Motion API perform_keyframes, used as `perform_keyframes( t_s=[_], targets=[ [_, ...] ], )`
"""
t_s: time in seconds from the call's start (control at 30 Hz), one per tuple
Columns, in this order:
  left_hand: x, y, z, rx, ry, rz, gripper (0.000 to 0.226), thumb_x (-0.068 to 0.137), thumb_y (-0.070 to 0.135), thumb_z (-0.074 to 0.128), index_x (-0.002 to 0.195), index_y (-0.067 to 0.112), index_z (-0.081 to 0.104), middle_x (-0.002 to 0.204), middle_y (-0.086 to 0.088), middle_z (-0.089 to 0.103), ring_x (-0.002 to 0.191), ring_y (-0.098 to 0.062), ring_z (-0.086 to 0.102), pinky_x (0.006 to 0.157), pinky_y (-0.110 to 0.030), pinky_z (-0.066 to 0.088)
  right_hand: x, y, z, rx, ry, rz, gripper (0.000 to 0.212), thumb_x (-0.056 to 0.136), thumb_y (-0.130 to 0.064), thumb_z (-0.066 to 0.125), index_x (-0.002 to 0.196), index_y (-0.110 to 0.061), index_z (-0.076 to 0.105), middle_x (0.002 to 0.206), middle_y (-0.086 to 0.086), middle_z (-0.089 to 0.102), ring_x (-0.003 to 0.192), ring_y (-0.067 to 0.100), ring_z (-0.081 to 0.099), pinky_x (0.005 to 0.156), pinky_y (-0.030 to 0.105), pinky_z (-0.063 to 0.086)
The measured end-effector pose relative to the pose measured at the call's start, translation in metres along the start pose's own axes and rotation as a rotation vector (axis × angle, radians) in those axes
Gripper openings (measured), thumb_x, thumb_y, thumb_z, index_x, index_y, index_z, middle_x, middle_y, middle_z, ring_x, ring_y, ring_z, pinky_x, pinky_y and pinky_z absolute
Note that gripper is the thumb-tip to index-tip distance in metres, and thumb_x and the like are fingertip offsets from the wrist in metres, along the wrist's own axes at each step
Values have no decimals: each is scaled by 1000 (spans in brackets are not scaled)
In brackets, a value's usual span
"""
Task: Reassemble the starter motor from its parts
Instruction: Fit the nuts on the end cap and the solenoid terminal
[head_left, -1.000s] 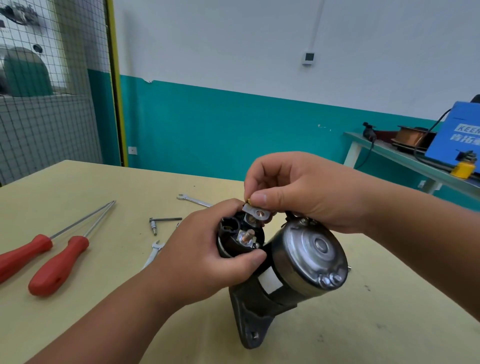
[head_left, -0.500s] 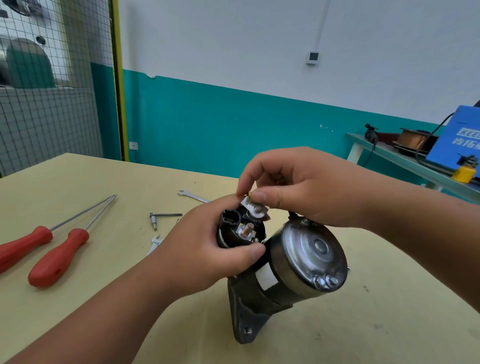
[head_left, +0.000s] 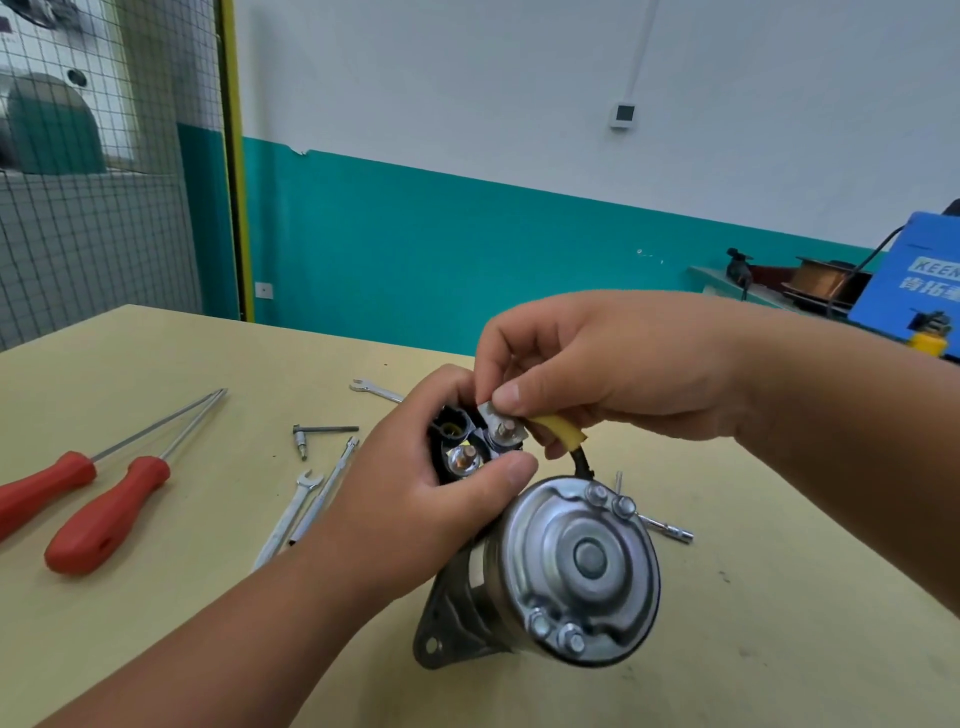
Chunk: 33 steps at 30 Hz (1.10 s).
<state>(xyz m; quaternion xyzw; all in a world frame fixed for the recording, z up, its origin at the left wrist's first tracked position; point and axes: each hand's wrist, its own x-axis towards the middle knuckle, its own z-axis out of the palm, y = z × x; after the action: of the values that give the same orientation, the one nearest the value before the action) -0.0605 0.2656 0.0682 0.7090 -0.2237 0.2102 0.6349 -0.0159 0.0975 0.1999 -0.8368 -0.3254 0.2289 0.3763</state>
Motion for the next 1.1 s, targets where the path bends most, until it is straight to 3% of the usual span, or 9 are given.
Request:
perform_keyframes(
  t_s=[0.27, 0.43, 0.5, 0.57, 0.67, 0.77, 0.9, 1.0, 1.1],
  targets=[
    [-1, 3, 2, -54, 62, 24, 14, 76, 43, 66, 89, 40, 68, 80, 12, 69, 72, -4, 65, 67, -18, 52, -4, 25, 20, 322, 102, -59, 15, 104, -11, 60, 103, -18, 72, 85, 3, 71, 70, 12, 65, 65, 25, 54],
    [-2, 3, 6, 8, 82, 20, 18, 73, 45, 66, 86, 33, 63, 77, 8, 64, 70, -11, 61, 64, -25, 51, -5, 35, 24, 495, 118, -39, 7, 98, -11, 65, 98, -18, 67, 82, 9, 64, 64, 16, 58, 60, 29, 49],
    [1, 2, 6, 12, 117, 5, 21, 71, 46, 65, 85, 30, 63, 75, 5, 63, 69, -10, 59, 64, -24, 51, -2, 40, 29, 517, 126, -8, 2, 94, -21, 69, 93, -21, 67, 80, 7, 62, 63, 17, 53, 58, 29, 45],
    [5, 2, 6, 10, 170, -24, 24, 69, 48, 65, 84, 28, 63, 77, 1, 64, 70, -14, 61, 66, -28, 53, 4, 45, 30, 472, 164, 14, 10, 89, -34, 72, 87, -25, 68, 76, 4, 60, 61, 16, 50, 57, 31, 41],
    [6, 1, 6, 20, 256, -54, 30, 67, 51, 64, 88, 30, 64, 83, -4, 68, 80, -26, 67, 73, -39, 56, 8, 65, 14, 368, 299, 31, 23, 99, -42, 65, 92, -21, 68, 71, -1, 61, 56, 10, 55, 50, 24, 46],
    [2, 3, 2, 50, 295, -51, 28, 69, 51, 65, 94, 38, 64, 88, -4, 71, 81, -25, 70, 74, -40, 61, -1, 110, -1, -48, 478, 235, 17, 104, -33, 61, 94, -21, 69, 69, -3, 71, 56, 8, 63, 52, 25, 52],
    [1, 8, 0, 180, 260, -3, 33, 75, 47, 67, 108, 49, 62, 89, 5, 69, 73, -17, 69, 66, -27, 57, -19, 171, 9, -549, 310, 456, 20, 99, -34, 64, 80, -39, 60, 77, -13, 64, 59, -1, 58, 53, 15, 42],
    [7, 5, -1, 226, 269, 9, 26, 81, 35, 70, 104, 48, 65, 90, 11, 68, 75, -11, 67, 65, -14, 50, -21, 190, 18, -635, 304, 433, 19, 99, -42, 63, 81, -45, 56, 86, -20, 60, 77, -4, 53, 64, 16, 38],
    [14, 1, -6, 220, 324, -24, 17, 82, 33, 69, 96, 43, 67, 90, 19, 69, 80, -5, 67, 72, -18, 51, -19, 196, 21, -603, 339, 392, 11, 97, -44, 65, 87, -46, 61, 87, -21, 61, 79, -4, 55, 64, 17, 38]
  ],
)
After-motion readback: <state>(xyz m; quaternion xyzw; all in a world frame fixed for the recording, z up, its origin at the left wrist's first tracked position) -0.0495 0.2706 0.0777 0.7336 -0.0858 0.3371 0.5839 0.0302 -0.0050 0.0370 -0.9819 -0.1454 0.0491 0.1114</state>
